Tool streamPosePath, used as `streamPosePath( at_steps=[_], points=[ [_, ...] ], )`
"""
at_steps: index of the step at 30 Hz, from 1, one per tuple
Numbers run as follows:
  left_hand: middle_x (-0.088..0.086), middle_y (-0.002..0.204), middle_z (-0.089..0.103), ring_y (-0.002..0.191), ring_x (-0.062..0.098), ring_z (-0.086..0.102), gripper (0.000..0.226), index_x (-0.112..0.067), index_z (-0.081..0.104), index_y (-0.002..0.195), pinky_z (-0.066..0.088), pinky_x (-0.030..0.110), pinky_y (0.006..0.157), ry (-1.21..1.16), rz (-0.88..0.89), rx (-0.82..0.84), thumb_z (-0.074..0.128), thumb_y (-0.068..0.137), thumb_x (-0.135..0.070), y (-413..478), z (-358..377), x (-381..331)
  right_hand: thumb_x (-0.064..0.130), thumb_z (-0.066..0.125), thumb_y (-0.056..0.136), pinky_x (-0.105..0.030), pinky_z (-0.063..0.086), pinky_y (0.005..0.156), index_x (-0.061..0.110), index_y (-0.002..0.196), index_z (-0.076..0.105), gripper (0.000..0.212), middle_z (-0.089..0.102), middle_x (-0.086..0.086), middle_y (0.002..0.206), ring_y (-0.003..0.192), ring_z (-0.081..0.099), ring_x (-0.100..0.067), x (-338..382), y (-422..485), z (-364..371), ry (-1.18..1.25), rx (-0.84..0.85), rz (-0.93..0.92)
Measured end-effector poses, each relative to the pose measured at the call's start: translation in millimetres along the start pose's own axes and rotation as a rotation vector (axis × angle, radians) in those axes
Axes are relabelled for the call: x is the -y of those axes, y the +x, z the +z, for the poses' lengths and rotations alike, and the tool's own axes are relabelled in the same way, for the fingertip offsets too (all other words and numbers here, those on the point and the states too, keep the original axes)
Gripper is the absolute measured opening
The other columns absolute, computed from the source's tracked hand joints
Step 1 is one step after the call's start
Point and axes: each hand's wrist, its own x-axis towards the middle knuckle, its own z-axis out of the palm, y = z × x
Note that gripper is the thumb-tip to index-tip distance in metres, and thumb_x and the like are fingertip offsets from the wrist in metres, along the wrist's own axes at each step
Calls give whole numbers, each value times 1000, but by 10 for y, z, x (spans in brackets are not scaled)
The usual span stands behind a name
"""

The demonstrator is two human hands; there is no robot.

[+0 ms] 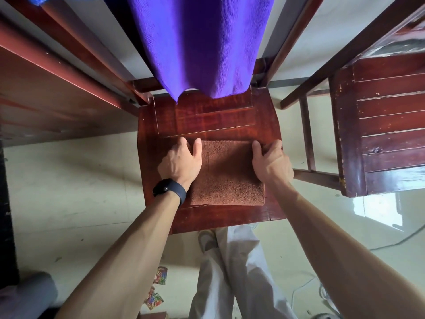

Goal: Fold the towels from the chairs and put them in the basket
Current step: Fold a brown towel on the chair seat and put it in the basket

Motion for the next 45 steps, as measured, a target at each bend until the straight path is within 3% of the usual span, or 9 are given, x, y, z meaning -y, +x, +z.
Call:
streamPosePath(
  at_steps=[4,9,12,20,24,27,31,38,45],
  points=[
    [11,122,59,110,33,58,37,-15,59,119,46,44,85,-14,356,-263,51,94,-42,-367,93,136,54,49,97,-44,41,88,12,112,49,45,57,-12,113,105,54,-37,-160,-275,67,68,-208,-136],
    [0,164,22,152,20,17,62,-21,33,154,17,50,120,133,660,-89,49,97,-40,-606,363,107,34,43,102,-48,28,115,21,146,48,46,44,-1,155,146,34,-22,-299,-617,370,-224,-265,-612],
    [-3,166,10,153,21,7,64,-32,23,157,12,55,121,188,593,-27,43,98,-45,-468,491,137,40,34,105,-58,5,121,31,159,24,55,17,3,168,155,6,-16,-375,-469,488,-375,-123,-663],
    [-1,167,-2,154,26,0,71,-41,14,156,9,59,119,130,403,-39,40,94,-62,-443,633,223,58,28,103,-59,0,121,20,161,4,74,-2,2,169,156,-3,-18,-504,-361,553,-352,-124,-481],
    [6,167,2,151,31,17,68,-35,18,157,19,60,116,92,258,-35,41,96,-55,-513,506,273,55,31,101,-60,2,121,16,160,15,73,10,-3,169,156,1,-24,-351,-456,429,-299,-151,-322],
    [13,156,32,133,30,44,66,-28,32,154,42,47,104,-68,143,-103,54,94,-43,-552,318,287,48,50,94,-52,21,117,19,150,39,64,37,-4,156,145,26,-29,-203,-377,163,-55,-78,-74],
    [10,123,63,117,25,58,57,-17,49,141,43,31,95,-418,-151,80,68,90,-32,-464,121,244,37,69,78,-45,53,97,23,123,55,50,67,-4,116,107,64,-26,-133,-174,-32,300,184,134],
    [2,107,72,103,18,65,40,-12,70,117,50,30,92,-639,-417,341,80,80,-25,-220,-23,222,29,88,59,-47,60,86,20,76,65,30,74,-1,87,88,73,-27,-184,-22,-68,446,351,247],
    [3,101,73,93,20,66,24,-14,69,103,46,27,75,-751,-346,461,78,80,-18,-238,-181,209,19,79,76,-34,55,87,24,106,63,34,72,-1,105,98,69,-20,-398,-270,-153,529,362,105]
  ],
)
